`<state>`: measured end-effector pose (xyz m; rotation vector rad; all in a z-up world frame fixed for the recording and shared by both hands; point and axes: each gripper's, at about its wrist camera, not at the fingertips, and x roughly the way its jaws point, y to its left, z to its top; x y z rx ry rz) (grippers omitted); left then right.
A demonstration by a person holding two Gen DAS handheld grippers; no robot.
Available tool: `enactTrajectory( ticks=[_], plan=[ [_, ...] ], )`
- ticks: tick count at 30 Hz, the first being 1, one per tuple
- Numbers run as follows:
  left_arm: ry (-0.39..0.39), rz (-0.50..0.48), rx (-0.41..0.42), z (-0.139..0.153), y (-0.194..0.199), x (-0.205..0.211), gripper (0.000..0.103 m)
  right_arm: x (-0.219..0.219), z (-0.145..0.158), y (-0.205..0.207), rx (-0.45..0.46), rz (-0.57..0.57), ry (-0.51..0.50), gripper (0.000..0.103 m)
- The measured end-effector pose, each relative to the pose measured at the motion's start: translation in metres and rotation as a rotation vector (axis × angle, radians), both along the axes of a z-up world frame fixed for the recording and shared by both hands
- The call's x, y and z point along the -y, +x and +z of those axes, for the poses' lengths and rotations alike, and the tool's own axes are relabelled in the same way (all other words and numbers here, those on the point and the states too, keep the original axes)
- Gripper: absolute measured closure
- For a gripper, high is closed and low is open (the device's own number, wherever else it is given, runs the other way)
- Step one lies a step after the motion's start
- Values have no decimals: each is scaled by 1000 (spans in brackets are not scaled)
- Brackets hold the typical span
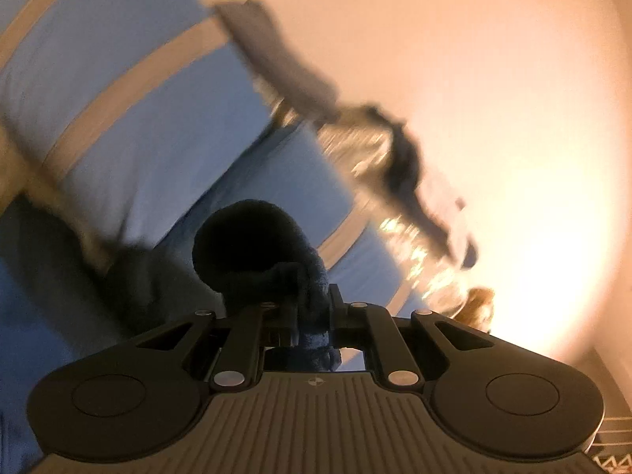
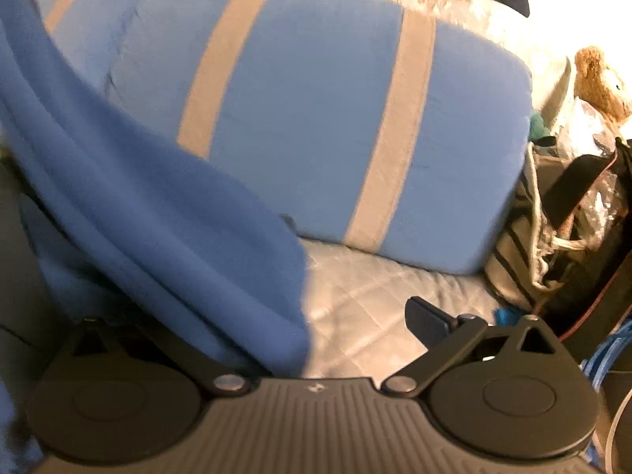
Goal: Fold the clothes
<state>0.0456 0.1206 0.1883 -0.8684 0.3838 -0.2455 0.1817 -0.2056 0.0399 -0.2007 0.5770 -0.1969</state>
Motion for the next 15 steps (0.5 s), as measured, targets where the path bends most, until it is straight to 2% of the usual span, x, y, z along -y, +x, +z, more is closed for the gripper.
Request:
enactTrajectory(
  ticks=[1, 4, 7, 12, 15],
  plan=[
    [5, 7, 19, 10, 0, -3, 91, 7, 1, 0, 1, -10, 42, 0],
    [12, 34, 66, 36, -5, -14, 91, 37, 7, 2, 9, -47, 263, 0],
    [25, 51, 67, 54, -11, -26, 91, 62, 12, 4, 11, -78, 457, 0],
    [72, 68, 46, 61, -19, -32, 91, 76, 17, 11, -19, -90, 608, 0],
    [133, 56, 17, 61, -20, -31, 91, 77, 24, 13, -3, -87, 502, 0]
  ],
)
